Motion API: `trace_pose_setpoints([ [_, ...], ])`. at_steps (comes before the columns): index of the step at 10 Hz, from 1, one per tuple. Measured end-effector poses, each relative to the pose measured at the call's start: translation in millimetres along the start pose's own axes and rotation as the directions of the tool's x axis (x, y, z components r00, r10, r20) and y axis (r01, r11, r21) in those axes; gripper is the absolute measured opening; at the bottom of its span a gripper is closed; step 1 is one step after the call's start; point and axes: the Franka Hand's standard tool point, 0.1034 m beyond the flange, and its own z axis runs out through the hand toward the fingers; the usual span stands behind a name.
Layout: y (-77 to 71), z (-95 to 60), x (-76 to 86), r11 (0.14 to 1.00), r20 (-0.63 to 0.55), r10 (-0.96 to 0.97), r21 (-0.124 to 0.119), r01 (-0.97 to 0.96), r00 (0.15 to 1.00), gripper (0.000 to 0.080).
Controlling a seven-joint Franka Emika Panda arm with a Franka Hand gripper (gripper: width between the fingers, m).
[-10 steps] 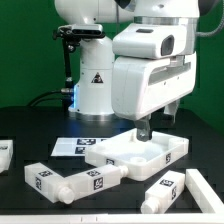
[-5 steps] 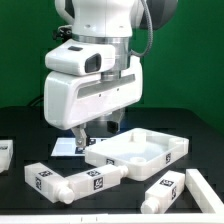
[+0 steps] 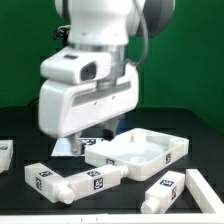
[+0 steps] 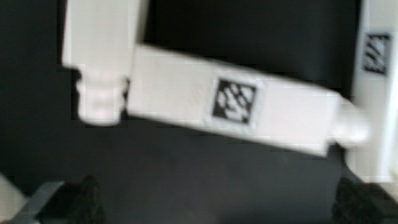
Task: Assemble desk
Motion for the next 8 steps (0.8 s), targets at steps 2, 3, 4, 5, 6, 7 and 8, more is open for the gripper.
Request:
trace_pose_setpoints([
  [2,6.3,37.2,-44.2,1.000,0.002,-0.010,0.006,0.010,1.000,0.0650],
  [3,11.0,38.8,-45.8,1.000,-0.006,-0.013,-0.006,0.013,1.000,0.0650],
  [4,11.0,38.8,-45.8,1.000,-0.006,-0.013,-0.006,0.013,1.000,0.0650],
  [5,11.0,38.8,-45.8,1.000,-0.006,-0.013,-0.006,0.013,1.000,0.0650],
  [6,11.0,38.8,-45.8,1.000,-0.006,-0.013,-0.006,0.013,1.000,0.0650],
  [7,11.0,38.8,-45.8,1.000,-0.006,-0.013,-0.006,0.013,1.000,0.0650],
  [8,11.0,38.8,-45.8,1.000,-0.006,-0.013,-0.006,0.013,1.000,0.0650],
])
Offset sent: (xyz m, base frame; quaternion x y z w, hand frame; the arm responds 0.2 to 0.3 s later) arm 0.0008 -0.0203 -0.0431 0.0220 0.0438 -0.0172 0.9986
